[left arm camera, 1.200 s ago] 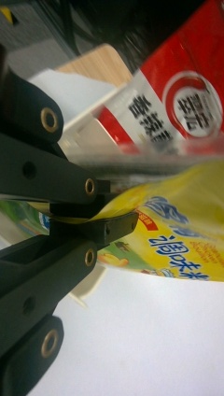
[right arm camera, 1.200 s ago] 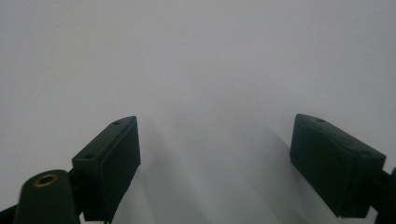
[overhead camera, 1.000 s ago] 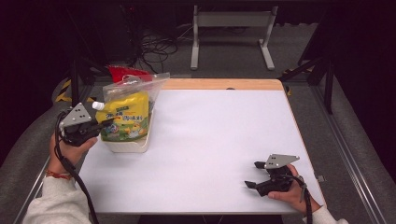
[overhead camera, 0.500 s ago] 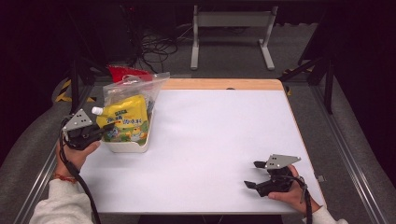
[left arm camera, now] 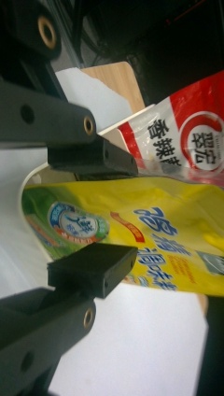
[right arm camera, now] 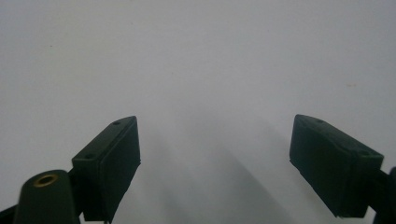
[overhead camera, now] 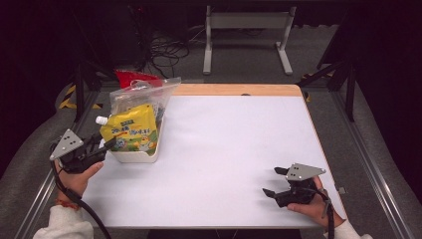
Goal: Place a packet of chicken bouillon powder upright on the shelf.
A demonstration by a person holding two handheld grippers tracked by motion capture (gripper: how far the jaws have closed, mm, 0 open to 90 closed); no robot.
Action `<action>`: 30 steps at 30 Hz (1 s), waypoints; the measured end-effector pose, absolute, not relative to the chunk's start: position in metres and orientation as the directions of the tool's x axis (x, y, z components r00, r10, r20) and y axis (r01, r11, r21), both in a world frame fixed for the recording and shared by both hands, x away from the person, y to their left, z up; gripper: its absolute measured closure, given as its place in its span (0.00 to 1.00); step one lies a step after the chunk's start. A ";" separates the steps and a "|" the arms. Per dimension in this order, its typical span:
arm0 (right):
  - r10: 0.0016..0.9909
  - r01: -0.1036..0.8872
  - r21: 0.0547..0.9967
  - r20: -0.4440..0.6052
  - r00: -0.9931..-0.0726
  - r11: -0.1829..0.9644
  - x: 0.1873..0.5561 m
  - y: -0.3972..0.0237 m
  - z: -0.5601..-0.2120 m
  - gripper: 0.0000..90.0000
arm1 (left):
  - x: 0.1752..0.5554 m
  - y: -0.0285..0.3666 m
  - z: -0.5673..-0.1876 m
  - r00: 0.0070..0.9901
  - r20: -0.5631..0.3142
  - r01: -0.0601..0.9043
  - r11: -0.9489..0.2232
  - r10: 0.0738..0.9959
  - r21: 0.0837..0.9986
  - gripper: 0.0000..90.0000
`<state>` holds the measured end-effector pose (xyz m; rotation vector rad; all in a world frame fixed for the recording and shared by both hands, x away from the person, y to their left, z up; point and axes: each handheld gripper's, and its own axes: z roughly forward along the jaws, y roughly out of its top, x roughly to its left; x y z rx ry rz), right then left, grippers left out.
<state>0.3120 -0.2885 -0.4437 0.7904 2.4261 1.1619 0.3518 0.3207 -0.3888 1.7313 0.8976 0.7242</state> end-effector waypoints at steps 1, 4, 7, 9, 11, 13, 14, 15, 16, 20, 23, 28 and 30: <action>0.615 0.333 0.794 -0.063 -0.786 0.508 0.312 -0.289 -0.443 0.18 | 0.347 0.319 -0.388 0.527 0.075 0.219 -0.220 0.847 0.951 0.50; 0.628 0.333 0.799 -0.070 -0.775 0.500 0.313 -0.291 -0.441 0.18 | 0.337 0.317 -0.387 0.510 0.090 0.188 -0.213 0.855 0.959 0.45; 0.636 0.334 0.801 -0.074 -0.768 0.497 0.314 -0.292 -0.440 0.19 | 0.327 0.312 -0.386 0.484 0.088 0.189 -0.202 0.870 0.961 0.34; 0.642 0.331 0.800 -0.086 -0.761 0.500 0.314 -0.292 -0.439 0.19 | 0.324 0.310 -0.386 0.484 0.086 0.197 -0.204 0.871 0.959 0.30; 0.644 0.331 0.804 -0.083 -0.760 0.494 0.315 -0.293 -0.439 0.19 | 0.318 0.306 -0.387 0.488 0.075 0.210 -0.201 0.870 0.957 0.27; 0.650 0.331 0.805 -0.087 -0.755 0.492 0.315 -0.293 -0.438 0.19 | 0.312 0.299 -0.389 0.502 0.080 0.212 -0.213 0.861 0.954 0.26; 0.650 0.331 0.805 -0.087 -0.755 0.492 0.315 -0.293 -0.438 0.19 | 0.312 0.299 -0.389 0.502 0.080 0.212 -0.213 0.861 0.954 0.25; 0.652 0.329 0.808 -0.088 -0.753 0.488 0.315 -0.293 -0.437 0.19 | 0.310 0.296 -0.390 0.510 0.086 0.216 -0.225 0.856 0.950 0.23; 0.654 0.326 0.808 -0.093 -0.751 0.490 0.315 -0.293 -0.436 0.19 | 0.306 0.288 -0.394 0.528 0.079 0.225 -0.229 0.845 0.947 0.23; 0.660 0.316 0.812 -0.110 -0.743 0.491 0.314 -0.294 -0.434 0.19 | 0.299 0.269 -0.402 0.569 0.082 0.246 -0.264 0.818 0.933 0.20; 0.671 0.311 0.819 -0.117 -0.732 0.483 0.313 -0.297 -0.433 0.19 | 0.294 0.255 -0.412 0.603 0.052 0.271 -0.266 0.796 0.925 0.18; 0.707 0.307 0.827 -0.146 -0.692 0.471 0.313 -0.304 -0.432 0.18 | 0.287 0.225 -0.431 0.694 0.032 0.313 -0.342 0.720 0.886 0.14; 0.711 0.307 0.830 -0.145 -0.688 0.466 0.313 -0.306 -0.431 0.18 | 0.288 0.214 -0.438 0.724 0.011 0.323 -0.354 0.690 0.878 0.13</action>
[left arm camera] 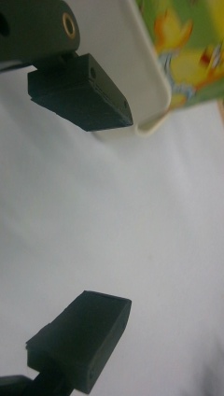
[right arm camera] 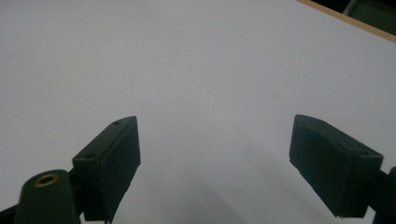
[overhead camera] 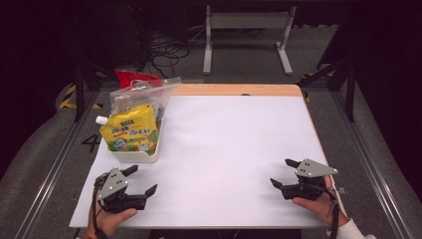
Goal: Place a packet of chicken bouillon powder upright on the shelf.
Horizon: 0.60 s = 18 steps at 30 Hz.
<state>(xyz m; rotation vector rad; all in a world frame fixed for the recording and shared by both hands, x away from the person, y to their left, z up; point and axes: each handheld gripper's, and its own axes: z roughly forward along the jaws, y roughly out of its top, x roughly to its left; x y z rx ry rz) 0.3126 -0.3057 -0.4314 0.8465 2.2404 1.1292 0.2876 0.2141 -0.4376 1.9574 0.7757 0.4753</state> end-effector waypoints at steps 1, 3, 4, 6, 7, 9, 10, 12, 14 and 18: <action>0.714 0.305 0.834 -0.143 -0.685 0.459 0.312 -0.307 -0.431 0.18 | 0.288 0.209 -0.440 0.730 0.001 0.334 -0.358 0.684 0.872 0.12; 0.718 0.295 0.835 -0.160 -0.677 0.464 0.312 -0.308 -0.431 0.18 | 0.290 0.202 -0.444 0.750 0.009 0.332 -0.388 0.661 0.860 0.12; 0.719 0.293 0.837 -0.160 -0.677 0.462 0.312 -0.309 -0.431 0.18 | 0.291 0.198 -0.445 0.752 0.024 0.331 -0.408 0.659 0.851 0.11; 0.720 0.302 0.832 -0.157 -0.676 0.465 0.312 -0.309 -0.433 0.18 | 0.293 0.194 -0.447 0.759 0.023 0.328 -0.413 0.651 0.850 0.10; 0.719 0.302 0.827 -0.167 -0.675 0.475 0.312 -0.309 -0.434 0.18 | 0.294 0.193 -0.447 0.763 0.029 0.324 -0.421 0.645 0.847 0.10; 0.717 0.305 0.823 -0.165 -0.678 0.478 0.312 -0.308 -0.435 0.18 | 0.295 0.192 -0.449 0.767 0.031 0.327 -0.432 0.641 0.841 0.10; 0.717 0.303 0.822 -0.172 -0.675 0.483 0.312 -0.307 -0.435 0.18 | 0.296 0.192 -0.450 0.769 0.024 0.334 -0.433 0.639 0.837 0.09; 0.715 0.299 0.821 -0.178 -0.676 0.487 0.310 -0.305 -0.435 0.18 | 0.297 0.191 -0.453 0.769 0.030 0.340 -0.447 0.639 0.827 0.09; 0.714 0.295 0.816 -0.191 -0.673 0.496 0.309 -0.305 -0.435 0.18 | 0.298 0.191 -0.453 0.773 0.028 0.339 -0.451 0.634 0.826 0.09; 0.716 0.296 0.817 -0.192 -0.671 0.495 0.308 -0.306 -0.435 0.18 | 0.299 0.188 -0.453 0.773 0.035 0.334 -0.454 0.633 0.826 0.09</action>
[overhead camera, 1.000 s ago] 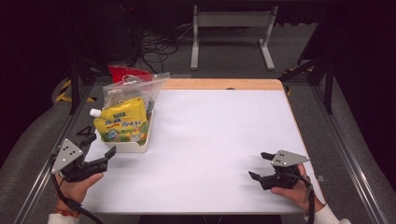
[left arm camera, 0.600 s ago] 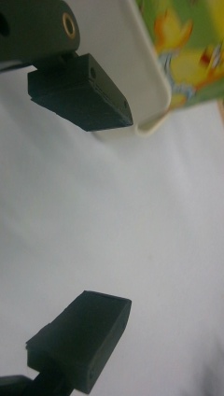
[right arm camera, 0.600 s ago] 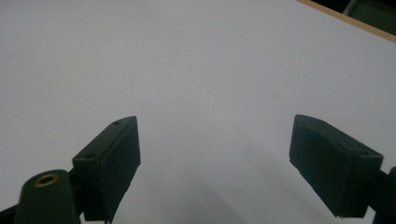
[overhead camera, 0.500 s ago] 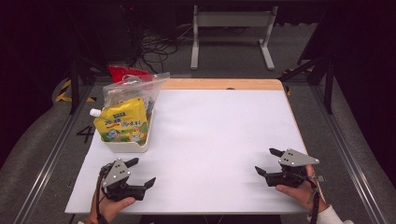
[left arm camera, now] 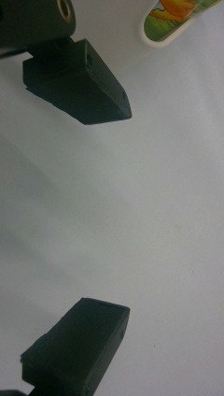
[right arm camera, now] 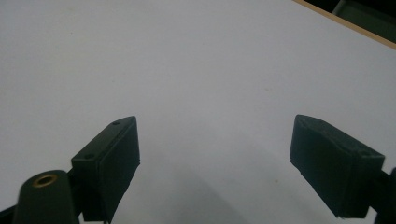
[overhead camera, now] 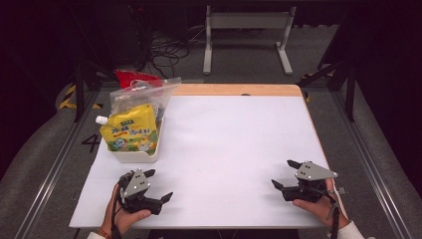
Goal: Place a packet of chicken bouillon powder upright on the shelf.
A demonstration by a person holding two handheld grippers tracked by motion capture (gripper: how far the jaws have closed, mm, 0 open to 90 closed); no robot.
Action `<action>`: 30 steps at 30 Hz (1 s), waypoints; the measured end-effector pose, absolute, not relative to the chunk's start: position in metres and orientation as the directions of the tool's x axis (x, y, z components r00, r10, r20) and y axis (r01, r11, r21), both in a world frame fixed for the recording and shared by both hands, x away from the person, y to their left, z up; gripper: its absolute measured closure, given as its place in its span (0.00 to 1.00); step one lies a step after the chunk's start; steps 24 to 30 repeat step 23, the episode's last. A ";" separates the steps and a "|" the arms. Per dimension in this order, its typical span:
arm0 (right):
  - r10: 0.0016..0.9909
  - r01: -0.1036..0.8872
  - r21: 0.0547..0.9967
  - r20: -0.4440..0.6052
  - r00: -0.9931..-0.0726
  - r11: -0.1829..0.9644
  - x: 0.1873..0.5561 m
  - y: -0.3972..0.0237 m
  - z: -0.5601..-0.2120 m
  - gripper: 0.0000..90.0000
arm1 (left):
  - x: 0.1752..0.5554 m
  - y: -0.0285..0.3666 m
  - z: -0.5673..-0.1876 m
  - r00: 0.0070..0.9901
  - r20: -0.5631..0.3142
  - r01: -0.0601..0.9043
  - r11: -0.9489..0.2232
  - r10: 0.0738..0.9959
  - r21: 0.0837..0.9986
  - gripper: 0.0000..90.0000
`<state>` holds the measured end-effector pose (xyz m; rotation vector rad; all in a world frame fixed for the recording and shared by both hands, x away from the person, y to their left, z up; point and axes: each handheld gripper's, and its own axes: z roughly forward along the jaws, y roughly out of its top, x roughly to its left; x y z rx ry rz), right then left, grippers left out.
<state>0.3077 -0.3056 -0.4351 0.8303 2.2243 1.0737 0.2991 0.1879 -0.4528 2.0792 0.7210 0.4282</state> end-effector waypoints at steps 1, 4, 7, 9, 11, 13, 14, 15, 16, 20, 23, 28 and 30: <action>0.717 0.298 0.817 -0.190 -0.671 0.495 0.307 -0.306 -0.435 0.18 | 0.300 0.187 -0.453 0.775 0.037 0.334 -0.459 0.631 0.824 0.09; 0.717 0.301 0.815 -0.188 -0.671 0.495 0.307 -0.307 -0.436 0.18 | 0.301 0.186 -0.454 0.777 0.040 0.337 -0.469 0.628 0.816 0.09; 0.717 0.300 0.814 -0.192 -0.670 0.498 0.307 -0.307 -0.436 0.18 | 0.301 0.186 -0.454 0.780 0.044 0.331 -0.471 0.624 0.817 0.09; 0.717 0.298 0.815 -0.192 -0.670 0.497 0.307 -0.307 -0.436 0.18 | 0.301 0.186 -0.454 0.777 0.043 0.332 -0.467 0.628 0.819 0.09; 0.718 0.297 0.815 -0.195 -0.668 0.498 0.308 -0.307 -0.436 0.18 | 0.301 0.186 -0.454 0.776 0.044 0.334 -0.468 0.630 0.818 0.09; 0.719 0.298 0.814 -0.196 -0.667 0.498 0.308 -0.307 -0.436 0.18 | 0.301 0.187 -0.454 0.776 0.045 0.332 -0.468 0.630 0.819 0.09; 0.720 0.297 0.812 -0.202 -0.664 0.503 0.308 -0.307 -0.436 0.18 | 0.302 0.187 -0.454 0.778 0.048 0.329 -0.471 0.627 0.819 0.09; 0.720 0.298 0.810 -0.206 -0.663 0.506 0.308 -0.307 -0.436 0.18 | 0.301 0.186 -0.454 0.777 0.046 0.331 -0.470 0.628 0.819 0.09; 0.719 0.298 0.809 -0.207 -0.663 0.507 0.308 -0.307 -0.437 0.18 | 0.301 0.186 -0.454 0.777 0.044 0.331 -0.466 0.628 0.821 0.09; 0.723 0.300 0.809 -0.209 -0.658 0.506 0.308 -0.307 -0.437 0.18 | 0.301 0.186 -0.454 0.780 0.046 0.327 -0.469 0.625 0.820 0.10; 0.723 0.299 0.809 -0.209 -0.659 0.506 0.307 -0.307 -0.436 0.18 | 0.302 0.186 -0.455 0.778 0.045 0.331 -0.470 0.627 0.818 0.10; 0.723 0.299 0.809 -0.209 -0.659 0.506 0.307 -0.307 -0.436 0.18 | 0.302 0.186 -0.455 0.778 0.045 0.331 -0.470 0.627 0.818 0.10; 0.723 0.299 0.809 -0.209 -0.659 0.506 0.307 -0.307 -0.436 0.18 | 0.302 0.186 -0.455 0.778 0.045 0.331 -0.470 0.627 0.818 0.10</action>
